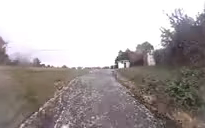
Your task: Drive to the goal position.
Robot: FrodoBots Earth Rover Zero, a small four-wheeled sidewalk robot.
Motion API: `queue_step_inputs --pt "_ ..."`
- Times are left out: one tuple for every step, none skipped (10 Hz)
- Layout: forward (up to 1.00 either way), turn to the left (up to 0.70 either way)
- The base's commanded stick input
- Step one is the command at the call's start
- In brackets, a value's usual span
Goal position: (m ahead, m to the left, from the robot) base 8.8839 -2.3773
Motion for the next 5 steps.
queue_step_inputs --pt "0.00 0.00" --pt "0.00 0.00" --pt "0.00 0.00" --pt "0.00 0.00" --pt "0.00 0.00"
